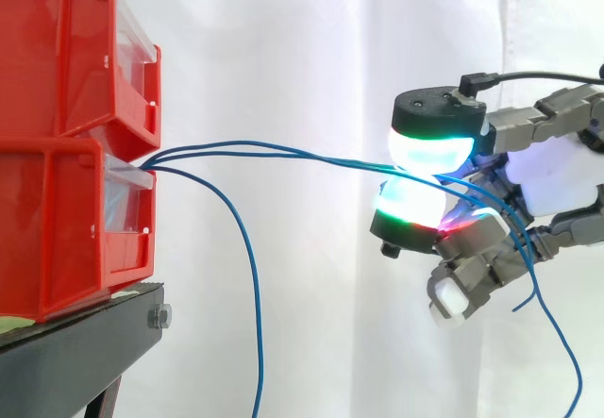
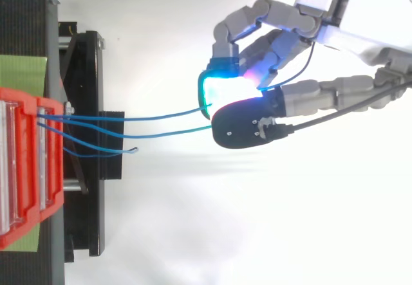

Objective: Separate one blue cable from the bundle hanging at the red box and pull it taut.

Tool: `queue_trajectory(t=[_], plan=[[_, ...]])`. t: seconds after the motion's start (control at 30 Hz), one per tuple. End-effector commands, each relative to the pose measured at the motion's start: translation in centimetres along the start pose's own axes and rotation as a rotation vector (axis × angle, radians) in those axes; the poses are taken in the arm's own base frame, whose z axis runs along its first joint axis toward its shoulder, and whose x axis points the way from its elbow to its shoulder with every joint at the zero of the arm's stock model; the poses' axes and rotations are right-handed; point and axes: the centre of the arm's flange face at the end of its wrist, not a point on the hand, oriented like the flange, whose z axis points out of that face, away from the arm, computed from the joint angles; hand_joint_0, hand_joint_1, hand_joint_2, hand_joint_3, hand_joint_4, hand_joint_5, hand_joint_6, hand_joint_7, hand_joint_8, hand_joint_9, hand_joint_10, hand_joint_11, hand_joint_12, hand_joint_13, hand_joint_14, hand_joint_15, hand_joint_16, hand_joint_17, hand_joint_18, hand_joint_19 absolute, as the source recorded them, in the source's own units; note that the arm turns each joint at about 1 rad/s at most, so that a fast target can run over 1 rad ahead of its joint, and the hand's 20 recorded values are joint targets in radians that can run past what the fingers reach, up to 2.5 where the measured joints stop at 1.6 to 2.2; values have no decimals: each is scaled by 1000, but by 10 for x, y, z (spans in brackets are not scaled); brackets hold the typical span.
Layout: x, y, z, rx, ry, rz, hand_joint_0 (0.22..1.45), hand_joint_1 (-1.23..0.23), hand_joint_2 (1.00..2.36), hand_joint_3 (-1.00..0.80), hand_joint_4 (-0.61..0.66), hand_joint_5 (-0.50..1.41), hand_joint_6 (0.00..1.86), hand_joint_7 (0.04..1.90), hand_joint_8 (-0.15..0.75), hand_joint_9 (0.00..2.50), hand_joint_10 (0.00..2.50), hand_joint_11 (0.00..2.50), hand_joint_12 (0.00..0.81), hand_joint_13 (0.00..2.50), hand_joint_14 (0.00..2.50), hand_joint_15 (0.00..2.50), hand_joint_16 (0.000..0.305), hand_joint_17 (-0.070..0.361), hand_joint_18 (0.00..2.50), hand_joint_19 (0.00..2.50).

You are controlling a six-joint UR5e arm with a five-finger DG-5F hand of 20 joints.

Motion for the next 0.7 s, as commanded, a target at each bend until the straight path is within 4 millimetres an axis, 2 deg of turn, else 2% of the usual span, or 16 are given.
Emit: queue_trajectory(t=[0.0,0.1,0.2,0.33,0.4,0.67], plan=[[-3,4,-7,16,2,-13,628,-696,1030,-119,-6,-207,914,1213,274,1001,24,1296,379,678,23,610,53,120,481,469],[-3,8,-9,12,1,-29,649,-699,1024,-189,-5,-216,915,1152,278,935,27,1170,377,621,21,551,53,120,462,453],[-3,9,-9,11,-1,-50,671,-720,1011,-387,48,-218,890,1102,274,904,29,1127,375,594,21,529,53,119,449,446],[-4,9,-8,7,-14,-56,648,-682,1005,-452,89,-215,881,1119,275,911,27,1126,374,592,20,514,53,119,444,463],[-4,8,-8,7,-24,-55,617,-610,1000,-498,99,-210,877,1123,281,936,27,1127,375,592,22,518,53,119,442,464],[-4,9,-8,6,-24,-55,577,-513,1000,-500,109,-205,874,1129,292,961,28,1143,386,606,20,526,54,122,451,481]])
